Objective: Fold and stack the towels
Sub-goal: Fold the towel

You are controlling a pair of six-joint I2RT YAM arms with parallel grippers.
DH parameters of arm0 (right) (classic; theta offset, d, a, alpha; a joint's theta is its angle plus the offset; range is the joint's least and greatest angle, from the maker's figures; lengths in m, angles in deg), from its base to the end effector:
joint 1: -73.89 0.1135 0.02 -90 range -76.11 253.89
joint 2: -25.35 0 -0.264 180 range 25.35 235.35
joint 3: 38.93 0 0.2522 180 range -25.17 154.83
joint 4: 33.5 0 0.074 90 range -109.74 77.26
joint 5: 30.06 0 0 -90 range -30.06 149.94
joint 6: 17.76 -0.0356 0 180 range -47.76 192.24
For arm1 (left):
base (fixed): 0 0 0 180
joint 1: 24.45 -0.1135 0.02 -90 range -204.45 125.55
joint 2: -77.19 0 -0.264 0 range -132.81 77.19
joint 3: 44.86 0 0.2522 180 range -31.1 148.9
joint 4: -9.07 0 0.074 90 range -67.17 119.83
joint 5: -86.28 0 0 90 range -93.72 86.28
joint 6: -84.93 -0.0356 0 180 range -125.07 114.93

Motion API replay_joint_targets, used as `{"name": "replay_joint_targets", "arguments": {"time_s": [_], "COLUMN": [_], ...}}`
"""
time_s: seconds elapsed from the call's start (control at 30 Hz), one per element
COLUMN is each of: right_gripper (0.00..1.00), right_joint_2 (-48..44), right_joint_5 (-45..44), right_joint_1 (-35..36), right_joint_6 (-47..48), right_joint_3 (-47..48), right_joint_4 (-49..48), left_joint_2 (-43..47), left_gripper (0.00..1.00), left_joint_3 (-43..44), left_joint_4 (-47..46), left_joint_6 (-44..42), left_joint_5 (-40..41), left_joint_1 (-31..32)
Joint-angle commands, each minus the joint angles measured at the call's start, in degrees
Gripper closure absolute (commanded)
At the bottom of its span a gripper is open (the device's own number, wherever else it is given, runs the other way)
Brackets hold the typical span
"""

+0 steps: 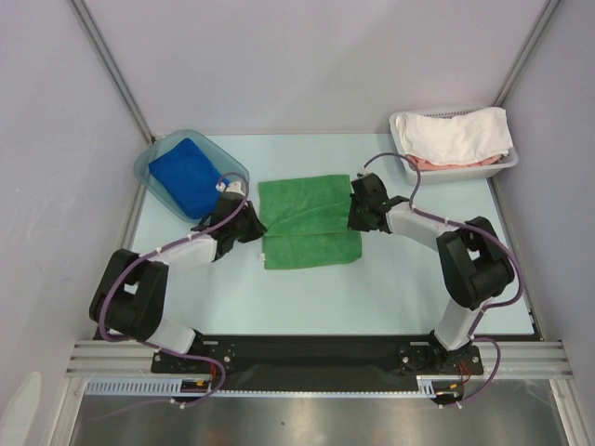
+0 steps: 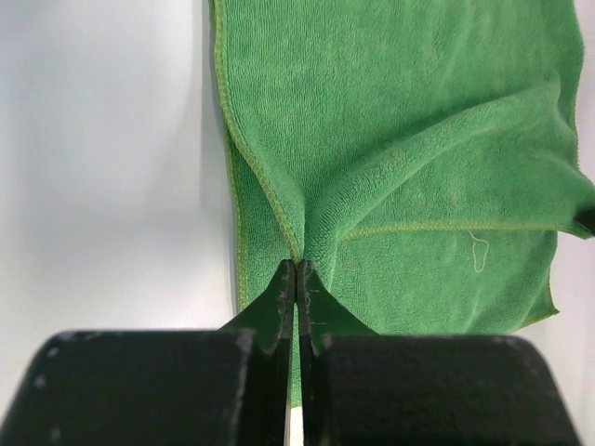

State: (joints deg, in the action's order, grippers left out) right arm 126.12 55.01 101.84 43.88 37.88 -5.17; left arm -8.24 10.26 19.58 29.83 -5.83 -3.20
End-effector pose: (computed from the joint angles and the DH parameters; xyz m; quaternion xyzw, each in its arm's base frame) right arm 0.3254 0.1692 0.1838 0.0173 0.9454 0.1165 0.3039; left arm 0.2788 -0.1098 0.1778 -0.1004 0.9036 -0.2106 0.3592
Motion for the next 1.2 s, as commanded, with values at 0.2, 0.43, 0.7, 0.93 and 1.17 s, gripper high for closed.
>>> {"name": "replay_joint_targets", "arguments": {"time_s": [0.2,0.43,0.7,0.93,1.17], "right_gripper": [0.97,0.97,0.97,0.97,0.97], "right_joint_2": [-9.36,-11.91,-14.02,-15.52,-17.1], "right_joint_5": [1.23,2.64,3.61,3.96,4.31], "right_joint_1": [-2.37,-2.98,-3.16,-2.98,-2.9], "right_joint_6": [2.08,2.69,2.61,2.43,2.34], "right_joint_3": [1.47,0.24,-2.75,-4.68,-7.5], "right_joint_4": [2.92,3.98,3.45,3.36,3.01], "left_joint_2": [5.27,7.64,9.58,10.19,11.51], "left_gripper": [1.0,1.0,1.0,1.0,1.0], "left_joint_3": [5.13,4.7,2.32,0.91,-1.02], "left_joint_4": [7.2,10.45,10.8,10.89,10.89], "left_joint_6": [-2.11,-2.2,-1.94,-1.58,-1.15], "left_joint_5": [1.93,3.78,3.43,3.43,3.78], "left_joint_1": [0.45,0.63,1.59,2.91,3.18]}}
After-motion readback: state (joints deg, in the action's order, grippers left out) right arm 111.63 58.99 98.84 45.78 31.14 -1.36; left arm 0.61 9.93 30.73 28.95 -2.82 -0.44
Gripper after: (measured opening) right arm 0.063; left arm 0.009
